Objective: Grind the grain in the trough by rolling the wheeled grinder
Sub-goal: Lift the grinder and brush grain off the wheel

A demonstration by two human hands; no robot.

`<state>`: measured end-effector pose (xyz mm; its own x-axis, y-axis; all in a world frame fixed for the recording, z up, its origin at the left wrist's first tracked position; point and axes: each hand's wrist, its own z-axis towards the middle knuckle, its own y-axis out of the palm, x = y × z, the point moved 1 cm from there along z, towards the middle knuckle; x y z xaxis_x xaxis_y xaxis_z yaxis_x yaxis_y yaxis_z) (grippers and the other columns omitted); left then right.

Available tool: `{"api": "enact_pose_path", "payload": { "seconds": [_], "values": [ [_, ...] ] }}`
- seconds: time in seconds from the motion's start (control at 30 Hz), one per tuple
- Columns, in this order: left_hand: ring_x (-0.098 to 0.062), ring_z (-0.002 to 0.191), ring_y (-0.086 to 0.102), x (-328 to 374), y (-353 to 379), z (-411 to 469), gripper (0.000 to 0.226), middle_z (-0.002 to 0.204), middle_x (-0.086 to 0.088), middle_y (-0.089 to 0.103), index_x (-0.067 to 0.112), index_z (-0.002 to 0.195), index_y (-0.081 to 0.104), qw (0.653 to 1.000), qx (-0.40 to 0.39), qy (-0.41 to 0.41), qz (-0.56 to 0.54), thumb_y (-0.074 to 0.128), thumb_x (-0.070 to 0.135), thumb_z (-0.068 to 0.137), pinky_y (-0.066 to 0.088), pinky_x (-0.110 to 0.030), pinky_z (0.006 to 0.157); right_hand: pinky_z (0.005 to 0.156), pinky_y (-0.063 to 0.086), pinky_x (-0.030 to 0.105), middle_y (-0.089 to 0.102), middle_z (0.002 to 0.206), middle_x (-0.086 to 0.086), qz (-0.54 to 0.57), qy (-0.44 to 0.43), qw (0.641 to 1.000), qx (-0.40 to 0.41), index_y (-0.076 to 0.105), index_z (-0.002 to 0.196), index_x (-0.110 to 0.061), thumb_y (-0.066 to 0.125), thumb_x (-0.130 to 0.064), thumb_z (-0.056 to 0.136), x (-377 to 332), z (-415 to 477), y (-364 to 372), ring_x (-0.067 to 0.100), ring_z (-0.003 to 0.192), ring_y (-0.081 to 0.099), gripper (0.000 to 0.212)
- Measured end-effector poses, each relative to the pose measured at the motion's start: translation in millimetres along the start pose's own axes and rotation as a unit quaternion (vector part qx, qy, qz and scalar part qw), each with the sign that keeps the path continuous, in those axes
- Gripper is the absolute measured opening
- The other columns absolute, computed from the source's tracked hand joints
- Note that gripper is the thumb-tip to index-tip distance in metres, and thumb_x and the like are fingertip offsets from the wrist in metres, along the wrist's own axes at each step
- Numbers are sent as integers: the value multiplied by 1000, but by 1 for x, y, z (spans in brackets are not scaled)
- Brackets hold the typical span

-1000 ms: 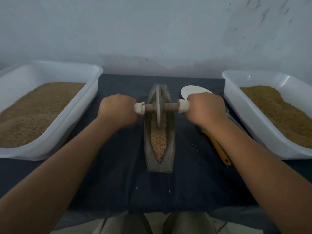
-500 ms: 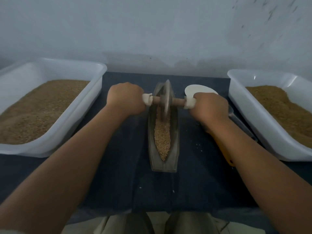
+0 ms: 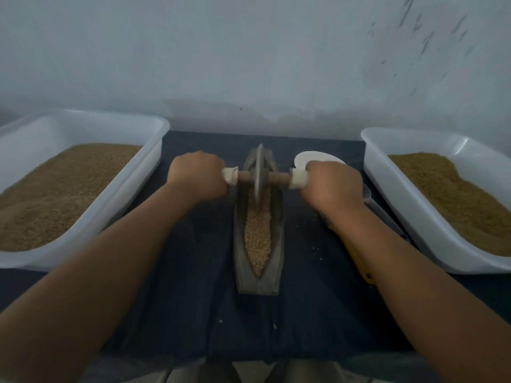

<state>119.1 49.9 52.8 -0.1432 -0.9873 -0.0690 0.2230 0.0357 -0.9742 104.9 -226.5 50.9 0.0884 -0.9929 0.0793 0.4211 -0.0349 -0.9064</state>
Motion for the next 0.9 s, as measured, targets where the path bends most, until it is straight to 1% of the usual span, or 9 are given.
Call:
{"api": "enact_pose_path", "payload": {
  "seconds": [0.13,0.27,0.4,0.47,0.53,0.6,0.67,0.77,0.9],
  "values": [
    [-13,59,51,-2,3,-18,29,68,10,57,27,67,58,1000,6,-2,-16,53,51,84,38,-29,56,55,42,30,57,66,-4,7,-10,999,-40,54,71,-20,62,-30,75,0,-1,-13,26,65,60,13],
    [-8,52,46,-7,6,-64,30,58,12,51,31,62,51,998,45,43,2,50,55,80,27,-25,49,54,41,30,58,68,-11,21,-71,989,-131,54,72,-31,62,-56,77,12,-48,-28,14,69,58,26],
    [-7,55,50,-4,3,-77,33,61,13,55,31,65,55,999,26,22,-28,54,56,86,30,-26,49,76,52,32,65,98,-19,178,-114,966,-149,63,107,-42,73,-72,74,15,-61,-59,4,95,61,46],
    [-6,56,50,-4,7,-80,34,63,13,55,31,66,55,998,32,-8,-52,58,56,89,29,-25,50,92,46,23,60,121,-26,305,-94,941,-113,62,126,-42,72,-68,83,18,-63,-73,-3,115,56,51],
    [-4,55,47,-5,13,-85,36,62,14,54,32,66,55,996,48,-27,-70,62,58,89,26,-25,50,91,45,19,62,117,-25,381,-37,924,-7,66,119,-37,64,-57,97,29,-73,-78,-8,114,56,30],
    [-3,53,45,-6,18,-88,38,60,14,53,32,65,53,994,70,-24,-76,64,58,89,25,-24,49,70,48,24,64,90,-17,311,19,950,37,64,96,-35,58,-51,102,45,-89,-76,-4,86,61,18],
    [-4,53,46,-6,19,-90,37,59,14,53,32,64,52,993,79,-20,-83,65,58,89,26,-24,49,56,46,28,56,77,-11,170,48,984,-33,51,84,-36,60,-56,97,56,-108,-69,4,65,56,25],
    [-4,54,48,-6,20,-90,34,60,14,54,34,65,52,993,72,-26,-92,66,56,86,29,-25,50,51,41,26,50,81,-12,32,27,990,-135,38,89,-36,59,-63,93,62,-136,-55,4,63,52,34],
    [-5,54,49,-6,21,-91,34,60,14,54,34,65,53,992,73,-40,-96,63,59,85,29,-24,50,54,40,20,51,81,-18,61,-60,975,-206,35,122,-41,57,-47,100,53,-151,-41,0,67,55,31]
  ]
}}
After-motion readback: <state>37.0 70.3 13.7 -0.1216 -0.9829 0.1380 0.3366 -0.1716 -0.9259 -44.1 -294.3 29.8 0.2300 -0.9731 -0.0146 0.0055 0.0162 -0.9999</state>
